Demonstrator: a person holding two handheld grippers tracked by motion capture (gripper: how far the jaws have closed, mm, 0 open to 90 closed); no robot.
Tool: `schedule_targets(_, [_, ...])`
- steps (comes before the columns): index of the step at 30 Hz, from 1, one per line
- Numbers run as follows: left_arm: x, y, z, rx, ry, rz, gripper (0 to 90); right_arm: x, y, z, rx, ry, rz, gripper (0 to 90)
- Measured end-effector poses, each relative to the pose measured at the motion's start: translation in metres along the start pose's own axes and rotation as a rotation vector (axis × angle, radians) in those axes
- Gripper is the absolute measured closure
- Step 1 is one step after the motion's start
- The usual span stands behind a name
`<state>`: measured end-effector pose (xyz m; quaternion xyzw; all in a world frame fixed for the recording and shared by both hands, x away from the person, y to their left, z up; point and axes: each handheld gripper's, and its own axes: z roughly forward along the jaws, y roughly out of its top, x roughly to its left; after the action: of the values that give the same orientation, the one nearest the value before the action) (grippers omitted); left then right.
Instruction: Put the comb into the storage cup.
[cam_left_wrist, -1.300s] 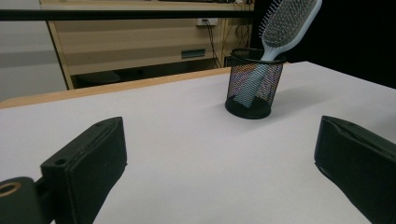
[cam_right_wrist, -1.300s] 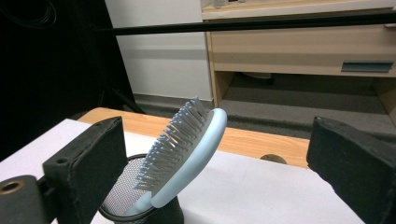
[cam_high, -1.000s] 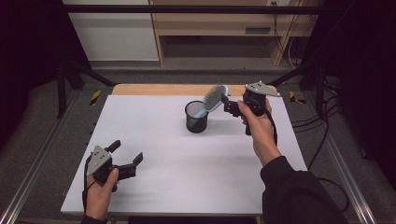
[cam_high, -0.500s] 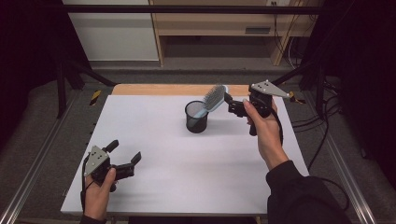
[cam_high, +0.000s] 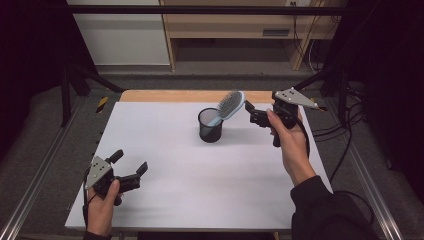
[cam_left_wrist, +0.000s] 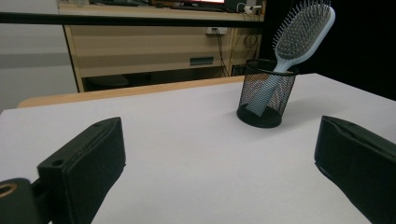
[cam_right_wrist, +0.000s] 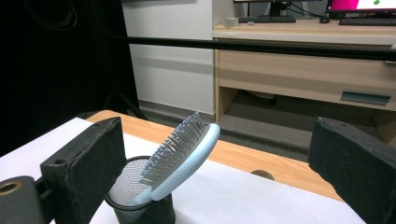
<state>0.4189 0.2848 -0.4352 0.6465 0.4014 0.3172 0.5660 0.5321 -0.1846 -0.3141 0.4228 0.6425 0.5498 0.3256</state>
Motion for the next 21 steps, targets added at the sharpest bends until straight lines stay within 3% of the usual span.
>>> schedule_targets(3, [0.001, 0.002, -0.004, -0.027, 0.002, -0.002, 1.7, -0.003, 0.0, -0.004, -0.01, -0.001, -0.003, 3.9])
schedule_targets(12, [0.005, 0.001, -0.007, -0.032, 0.011, -0.017, 1.4, -0.017, 0.0, -0.024, -0.037, 0.013, 0.004, 4.1])
schedule_targets(21, [0.015, -0.003, -0.021, -0.044, 0.046, -0.039, 1.4, -0.027, -0.003, -0.045, -0.06, 0.011, 0.008, 4.1])
